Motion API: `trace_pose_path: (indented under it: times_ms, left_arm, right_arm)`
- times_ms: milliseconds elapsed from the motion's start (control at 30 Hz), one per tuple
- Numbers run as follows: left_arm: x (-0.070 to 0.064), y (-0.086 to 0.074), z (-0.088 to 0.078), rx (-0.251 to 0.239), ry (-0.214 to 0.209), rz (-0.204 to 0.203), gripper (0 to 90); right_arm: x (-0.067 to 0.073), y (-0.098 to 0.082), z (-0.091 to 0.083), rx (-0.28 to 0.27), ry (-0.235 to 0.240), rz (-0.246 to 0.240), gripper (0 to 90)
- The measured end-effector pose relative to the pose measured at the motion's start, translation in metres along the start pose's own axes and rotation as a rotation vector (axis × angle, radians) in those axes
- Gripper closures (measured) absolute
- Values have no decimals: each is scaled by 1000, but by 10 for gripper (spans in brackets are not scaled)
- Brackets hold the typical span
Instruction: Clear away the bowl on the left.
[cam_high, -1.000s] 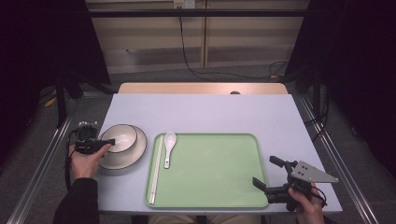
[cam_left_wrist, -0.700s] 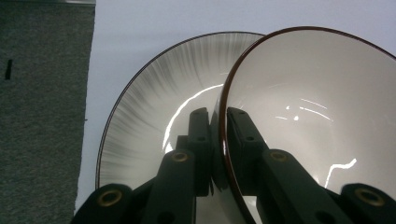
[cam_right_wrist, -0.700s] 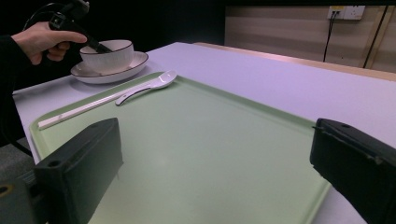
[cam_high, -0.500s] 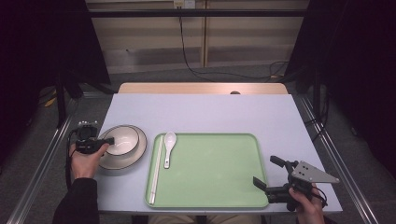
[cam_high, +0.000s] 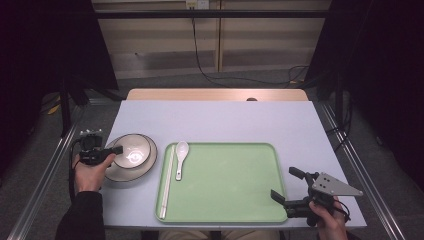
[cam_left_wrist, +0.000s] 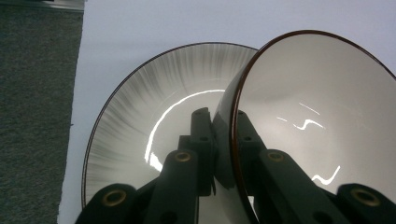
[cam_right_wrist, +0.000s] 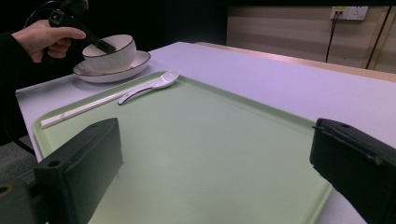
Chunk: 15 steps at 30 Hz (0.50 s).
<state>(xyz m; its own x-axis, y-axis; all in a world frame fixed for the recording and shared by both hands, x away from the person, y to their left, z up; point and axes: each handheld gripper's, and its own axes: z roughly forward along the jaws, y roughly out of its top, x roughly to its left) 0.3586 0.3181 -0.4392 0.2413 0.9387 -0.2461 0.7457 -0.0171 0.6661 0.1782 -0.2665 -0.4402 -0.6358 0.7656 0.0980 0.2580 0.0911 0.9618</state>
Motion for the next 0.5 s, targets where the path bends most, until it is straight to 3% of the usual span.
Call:
trace_pose_path:
  times_ms: [300,333,400,433,500]
  left_arm:
    - [-2,1,-3,-7,4,6,824]
    - [-4,0,-3,-22,6,-14,823]
    - [-2,1,-5,-18,-3,-5,823]
    - [-3,1,-5,-31,-2,-22,823]
    - [-3,1,-8,-30,-1,-8,823]
  right_arm:
    - [0,0,0,0,3,1,21]
    - [0,0,0,0,3,1,21]
    - [0,0,0,-1,2,4,21]
    - [0,0,0,0,3,1,21]
    - [0,0,0,-1,3,1,21]
